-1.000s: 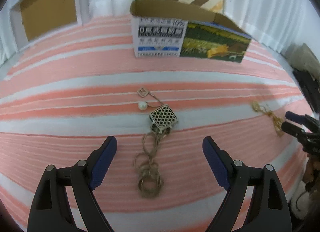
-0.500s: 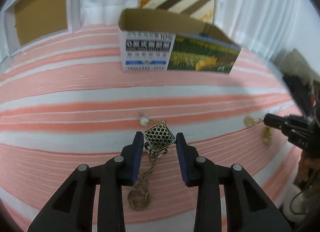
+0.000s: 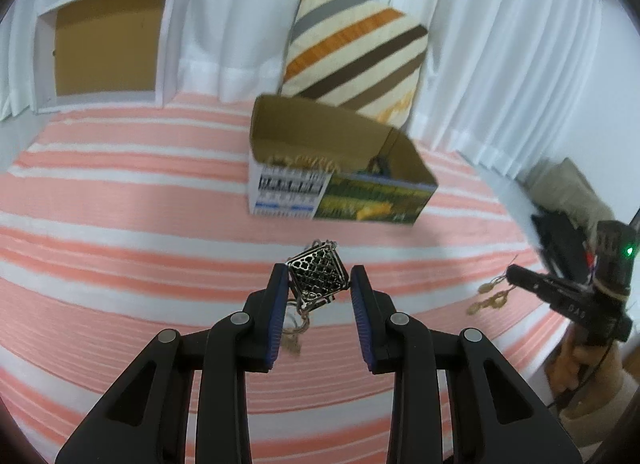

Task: Organize jewelry
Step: 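Lift and carry the earrings and lattice pendant over the box with both tools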

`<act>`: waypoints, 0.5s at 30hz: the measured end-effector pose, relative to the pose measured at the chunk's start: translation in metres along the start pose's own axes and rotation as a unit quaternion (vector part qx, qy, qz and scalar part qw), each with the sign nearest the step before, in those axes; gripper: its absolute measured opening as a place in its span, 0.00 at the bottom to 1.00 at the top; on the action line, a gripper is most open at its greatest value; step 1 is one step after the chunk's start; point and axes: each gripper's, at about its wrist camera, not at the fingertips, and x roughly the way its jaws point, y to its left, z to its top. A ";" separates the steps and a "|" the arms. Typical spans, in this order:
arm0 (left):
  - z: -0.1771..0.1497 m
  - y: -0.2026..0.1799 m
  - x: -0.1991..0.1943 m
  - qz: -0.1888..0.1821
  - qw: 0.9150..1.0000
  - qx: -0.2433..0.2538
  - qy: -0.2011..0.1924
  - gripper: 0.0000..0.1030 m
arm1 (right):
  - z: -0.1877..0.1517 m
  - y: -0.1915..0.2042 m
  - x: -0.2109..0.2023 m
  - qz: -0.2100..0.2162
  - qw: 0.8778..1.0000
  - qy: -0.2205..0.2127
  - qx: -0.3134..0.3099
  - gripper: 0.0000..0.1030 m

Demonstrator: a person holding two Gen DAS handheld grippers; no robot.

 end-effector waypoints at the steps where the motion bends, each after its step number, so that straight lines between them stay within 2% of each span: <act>1: 0.003 -0.001 -0.002 -0.001 1.000 0.000 -0.002 0.30 | 0.004 0.001 -0.002 0.003 1.000 -0.003 0.001 0.09; 9: 0.041 -0.021 -0.013 -0.010 1.000 0.008 -0.017 0.30 | 0.042 0.007 -0.015 0.024 0.999 -0.021 -0.006 0.09; 15: 0.082 -0.035 -0.012 -0.013 0.999 0.023 -0.025 0.30 | 0.077 0.010 -0.022 0.028 0.999 -0.037 -0.021 0.09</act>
